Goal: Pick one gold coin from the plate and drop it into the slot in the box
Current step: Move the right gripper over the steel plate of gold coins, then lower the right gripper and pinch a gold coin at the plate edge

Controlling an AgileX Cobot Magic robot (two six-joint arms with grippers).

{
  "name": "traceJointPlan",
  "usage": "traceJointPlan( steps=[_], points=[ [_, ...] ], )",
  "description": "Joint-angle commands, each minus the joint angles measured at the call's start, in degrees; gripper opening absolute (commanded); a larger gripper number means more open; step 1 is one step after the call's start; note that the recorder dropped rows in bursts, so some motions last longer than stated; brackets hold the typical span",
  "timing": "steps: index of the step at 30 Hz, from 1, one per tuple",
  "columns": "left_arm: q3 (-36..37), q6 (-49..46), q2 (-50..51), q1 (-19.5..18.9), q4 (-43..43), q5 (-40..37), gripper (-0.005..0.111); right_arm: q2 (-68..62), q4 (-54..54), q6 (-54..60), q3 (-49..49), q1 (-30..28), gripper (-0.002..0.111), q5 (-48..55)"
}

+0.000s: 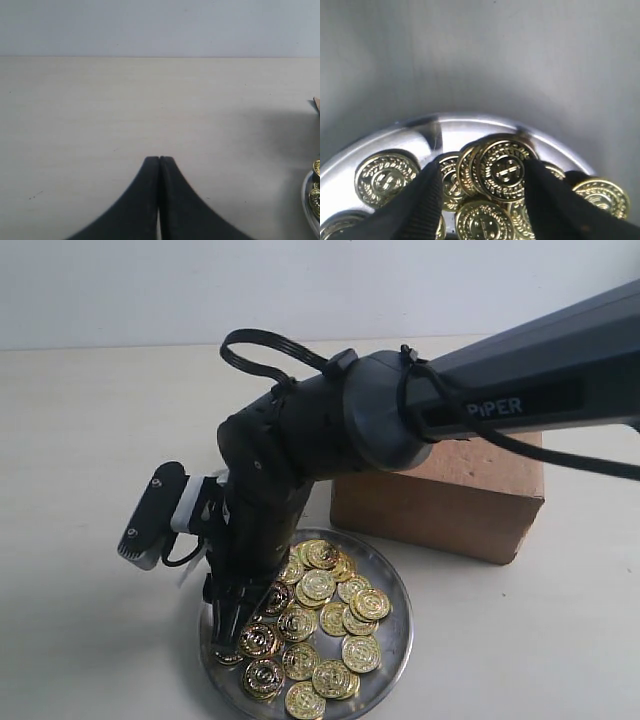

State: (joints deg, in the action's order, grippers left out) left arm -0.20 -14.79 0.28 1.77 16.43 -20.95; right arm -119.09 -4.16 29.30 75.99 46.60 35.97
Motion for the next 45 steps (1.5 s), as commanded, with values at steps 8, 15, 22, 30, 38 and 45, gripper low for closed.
traceJointPlan(
  steps=[8, 15, 22, 30, 38, 45],
  points=[
    [0.20, 0.14, -0.28, -0.09, -0.39, 0.36, 0.000, -0.14, 6.10, -8.89, 0.43, 0.07, 0.048, -3.15],
    [0.20, 0.14, -0.28, -0.09, -0.39, 0.36, 0.000, -1.20, 6.10, -9.81, 0.43, 0.07, 0.048, -3.72],
    [0.20, 0.14, -0.28, -0.09, -0.39, 0.36, 0.000, -1.66, 6.10, -10.40, 0.43, 0.07, 0.048, -3.76],
    [0.20, 0.14, -0.28, -0.09, -0.39, 0.36, 0.000, -1.66, 5.33, -10.49, 0.43, 0.07, 0.048, -3.36],
    [0.20, 0.14, -0.28, -0.09, -0.39, 0.36, 0.000, -1.66, 4.16, -12.60, 0.43, 0.07, 0.049, -4.50],
    [0.20, 0.14, -0.28, -0.09, -0.39, 0.36, 0.000, -1.79, 4.16, -13.29, 0.43, 0.07, 0.054, -4.62]
  ],
)
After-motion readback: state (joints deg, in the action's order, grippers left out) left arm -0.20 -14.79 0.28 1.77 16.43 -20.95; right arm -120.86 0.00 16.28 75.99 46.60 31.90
